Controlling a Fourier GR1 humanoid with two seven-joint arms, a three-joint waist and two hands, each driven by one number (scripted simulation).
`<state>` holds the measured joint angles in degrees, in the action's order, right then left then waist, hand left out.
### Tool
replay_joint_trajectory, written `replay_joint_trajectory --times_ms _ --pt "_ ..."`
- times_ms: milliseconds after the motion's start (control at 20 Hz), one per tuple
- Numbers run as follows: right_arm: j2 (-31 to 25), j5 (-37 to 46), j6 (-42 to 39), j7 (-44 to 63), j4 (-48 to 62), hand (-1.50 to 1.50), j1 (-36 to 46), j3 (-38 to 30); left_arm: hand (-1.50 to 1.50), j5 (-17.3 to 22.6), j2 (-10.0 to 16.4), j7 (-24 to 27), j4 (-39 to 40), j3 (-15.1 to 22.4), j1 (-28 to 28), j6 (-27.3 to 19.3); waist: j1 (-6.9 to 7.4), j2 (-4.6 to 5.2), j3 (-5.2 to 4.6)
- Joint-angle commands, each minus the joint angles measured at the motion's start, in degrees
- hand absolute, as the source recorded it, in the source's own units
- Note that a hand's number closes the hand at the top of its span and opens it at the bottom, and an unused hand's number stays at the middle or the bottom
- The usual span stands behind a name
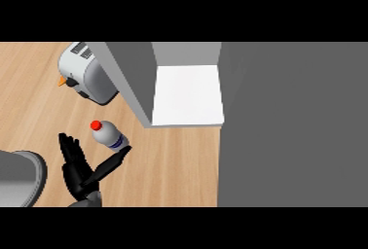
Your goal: Pick up the bottled water, place it into the cabinet and close the cabinet
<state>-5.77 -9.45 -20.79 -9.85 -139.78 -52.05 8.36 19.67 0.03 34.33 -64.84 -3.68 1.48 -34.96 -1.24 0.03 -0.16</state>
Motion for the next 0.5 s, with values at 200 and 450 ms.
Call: replay_joint_trajectory --times_ms 200,450 --pt "-0.1 -2.15 0.34 1.72 -9.0 -1.5 -4.6 0.3 -1.5 8.81 -0.03 13.87 19.19 -3.71 5.87 14.4 -0.43 0.18 -0.05" --pt "-0.25 -2.15 0.9 3.53 -10.7 -1.5 -4.52 0.47 -1.5 11.37 -0.03 18.81 26.01 -6.66 11.76 17.76 -0.04 0.24 -0.02"
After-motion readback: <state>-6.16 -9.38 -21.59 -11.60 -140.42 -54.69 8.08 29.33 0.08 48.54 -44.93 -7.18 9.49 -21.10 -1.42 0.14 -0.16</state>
